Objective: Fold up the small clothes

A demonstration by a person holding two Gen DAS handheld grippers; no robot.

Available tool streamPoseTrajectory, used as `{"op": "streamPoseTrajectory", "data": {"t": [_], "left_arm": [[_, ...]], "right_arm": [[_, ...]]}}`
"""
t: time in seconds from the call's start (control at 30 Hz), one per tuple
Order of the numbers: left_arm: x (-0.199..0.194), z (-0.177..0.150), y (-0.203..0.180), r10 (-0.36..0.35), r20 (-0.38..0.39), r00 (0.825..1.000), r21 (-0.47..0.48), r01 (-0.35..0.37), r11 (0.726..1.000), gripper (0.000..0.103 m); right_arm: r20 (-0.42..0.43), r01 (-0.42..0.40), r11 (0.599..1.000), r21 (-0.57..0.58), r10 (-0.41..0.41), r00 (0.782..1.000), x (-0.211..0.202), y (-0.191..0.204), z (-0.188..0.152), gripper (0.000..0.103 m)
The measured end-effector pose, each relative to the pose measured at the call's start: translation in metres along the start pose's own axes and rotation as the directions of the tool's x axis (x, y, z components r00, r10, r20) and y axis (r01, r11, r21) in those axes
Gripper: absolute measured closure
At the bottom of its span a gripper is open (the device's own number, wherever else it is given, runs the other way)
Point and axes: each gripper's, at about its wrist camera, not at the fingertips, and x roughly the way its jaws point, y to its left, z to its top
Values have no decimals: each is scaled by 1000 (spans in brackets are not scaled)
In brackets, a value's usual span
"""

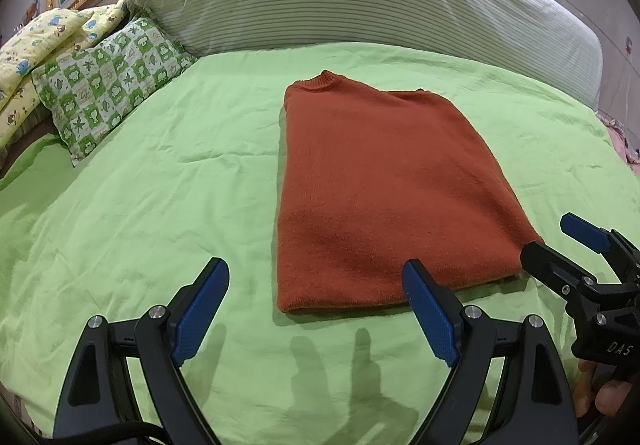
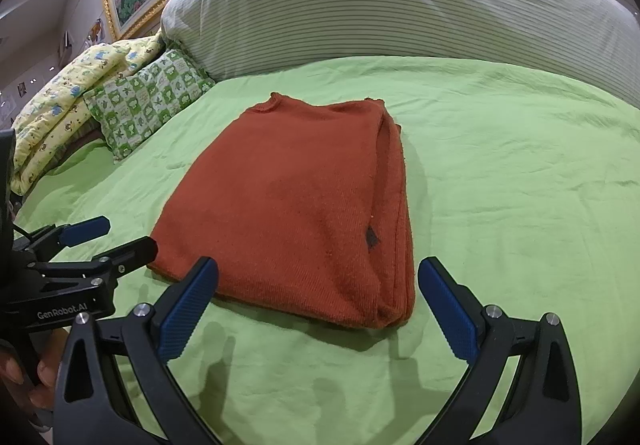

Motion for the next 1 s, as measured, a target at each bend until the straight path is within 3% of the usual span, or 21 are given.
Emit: {"op": "streamPoseTrajectory", "data": {"t": [1.0], "left_arm": [[14,15,3,16,-34,999,-2,-17,1000,14]], "right_arm": [[-20,11,1000,-14,-11,1000,5,0,13,3]]}}
